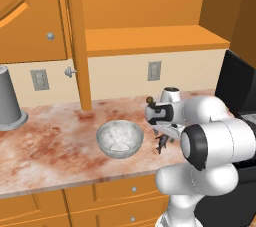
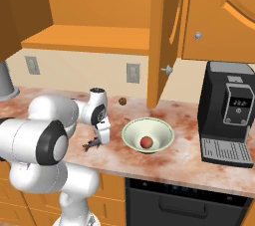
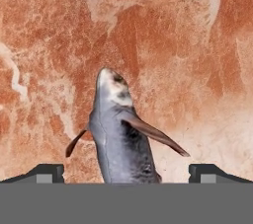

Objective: Pick both bowls and place them on the counter. Then place the peach in one bowl and place the fish in the other bowl.

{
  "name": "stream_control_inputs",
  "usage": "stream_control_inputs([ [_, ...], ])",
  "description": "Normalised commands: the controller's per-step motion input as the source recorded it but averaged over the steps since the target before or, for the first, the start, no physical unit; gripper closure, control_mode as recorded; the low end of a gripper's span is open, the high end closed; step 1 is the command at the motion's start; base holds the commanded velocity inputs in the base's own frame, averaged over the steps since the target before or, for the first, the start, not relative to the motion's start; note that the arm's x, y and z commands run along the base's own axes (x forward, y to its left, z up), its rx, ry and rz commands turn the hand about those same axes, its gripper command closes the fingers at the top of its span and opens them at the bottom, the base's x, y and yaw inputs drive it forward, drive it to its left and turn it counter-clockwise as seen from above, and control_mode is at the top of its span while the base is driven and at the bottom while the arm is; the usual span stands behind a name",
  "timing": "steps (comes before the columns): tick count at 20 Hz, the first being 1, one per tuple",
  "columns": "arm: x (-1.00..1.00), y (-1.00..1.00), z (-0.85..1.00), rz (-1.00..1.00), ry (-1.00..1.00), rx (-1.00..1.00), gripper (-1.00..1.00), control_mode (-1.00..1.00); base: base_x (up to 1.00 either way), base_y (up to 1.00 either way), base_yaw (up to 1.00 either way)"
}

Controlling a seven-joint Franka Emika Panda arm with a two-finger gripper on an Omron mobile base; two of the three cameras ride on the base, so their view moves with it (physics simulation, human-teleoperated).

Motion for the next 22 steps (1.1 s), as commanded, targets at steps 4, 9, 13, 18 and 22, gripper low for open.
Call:
stream_control_inputs([
  [4,0.00,0.00,-0.25,0.00,0.00,0.00,-1.00,-1.00,0.00,0.00,0.00],
  [9,0.00,0.03,-0.24,0.00,0.00,0.00,-1.00,-1.00,0.00,0.00,0.00],
  [13,0.00,0.13,-0.26,0.00,0.00,0.00,1.00,-1.00,0.00,0.00,0.00],
  [18,0.00,0.05,-0.12,0.00,0.01,0.00,1.00,-1.00,0.00,0.00,0.00],
  [22,0.00,0.01,0.00,0.00,0.00,0.00,1.00,-1.00,0.00,0.00,0.00],
])
